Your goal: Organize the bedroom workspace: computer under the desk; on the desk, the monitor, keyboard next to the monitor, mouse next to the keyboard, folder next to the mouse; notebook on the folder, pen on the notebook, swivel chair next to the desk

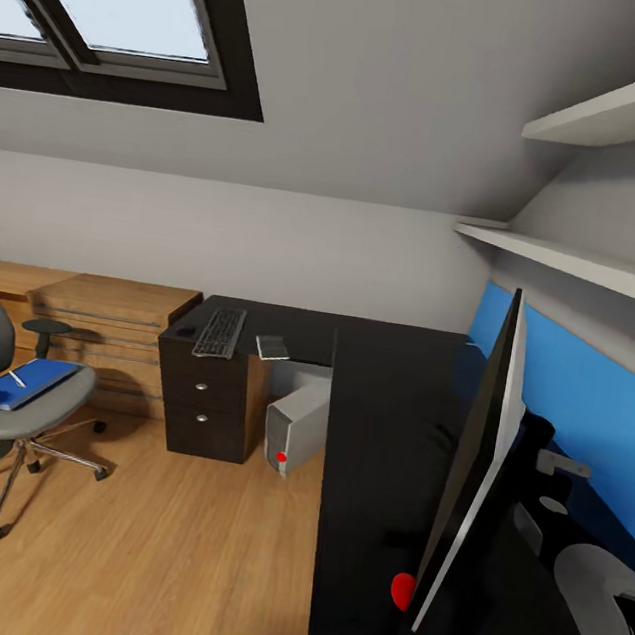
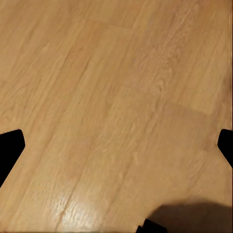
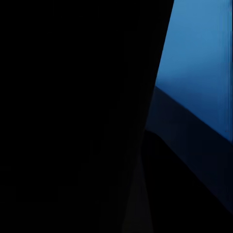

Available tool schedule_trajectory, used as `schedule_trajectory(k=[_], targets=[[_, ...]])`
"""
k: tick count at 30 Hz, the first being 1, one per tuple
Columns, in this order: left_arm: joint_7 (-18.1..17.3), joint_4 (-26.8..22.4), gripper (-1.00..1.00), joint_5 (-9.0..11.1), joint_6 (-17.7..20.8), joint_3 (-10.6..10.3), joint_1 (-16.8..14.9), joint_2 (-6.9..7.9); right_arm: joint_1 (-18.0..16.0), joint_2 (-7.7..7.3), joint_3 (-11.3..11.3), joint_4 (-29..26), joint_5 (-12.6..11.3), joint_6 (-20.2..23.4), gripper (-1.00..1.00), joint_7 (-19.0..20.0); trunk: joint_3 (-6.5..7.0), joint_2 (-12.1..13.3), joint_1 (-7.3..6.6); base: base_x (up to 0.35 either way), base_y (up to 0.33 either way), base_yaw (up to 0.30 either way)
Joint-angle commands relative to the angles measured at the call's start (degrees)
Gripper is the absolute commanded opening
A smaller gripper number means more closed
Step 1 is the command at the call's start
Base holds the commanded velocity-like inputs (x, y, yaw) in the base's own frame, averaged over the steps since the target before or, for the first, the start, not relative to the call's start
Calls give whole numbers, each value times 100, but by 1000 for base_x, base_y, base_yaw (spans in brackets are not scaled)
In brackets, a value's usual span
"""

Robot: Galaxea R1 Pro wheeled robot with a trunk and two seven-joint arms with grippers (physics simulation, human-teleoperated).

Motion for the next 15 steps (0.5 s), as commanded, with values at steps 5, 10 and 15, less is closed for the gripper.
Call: schedule_trajectory(k=[5, 10, 15], targets=[[30, -1, 100, 33, 6, -46, -2, 8, -1, -2, 351, -3, -55, -40, -100, -11, -7, -3, 0, 0, -308, 0], [30, -1, 100, 36, 6, -45, -2, 14, -1, -2, 351, -3, -55, -41, -100, -11, -7, -3, 0, 34, -280, 0], [32, -1, 100, 36, 1, -41, -2, 9, -1, -2, 348, -3, -55, -41, -100, -15, -7, -3, 0, 12, -71, 0]])
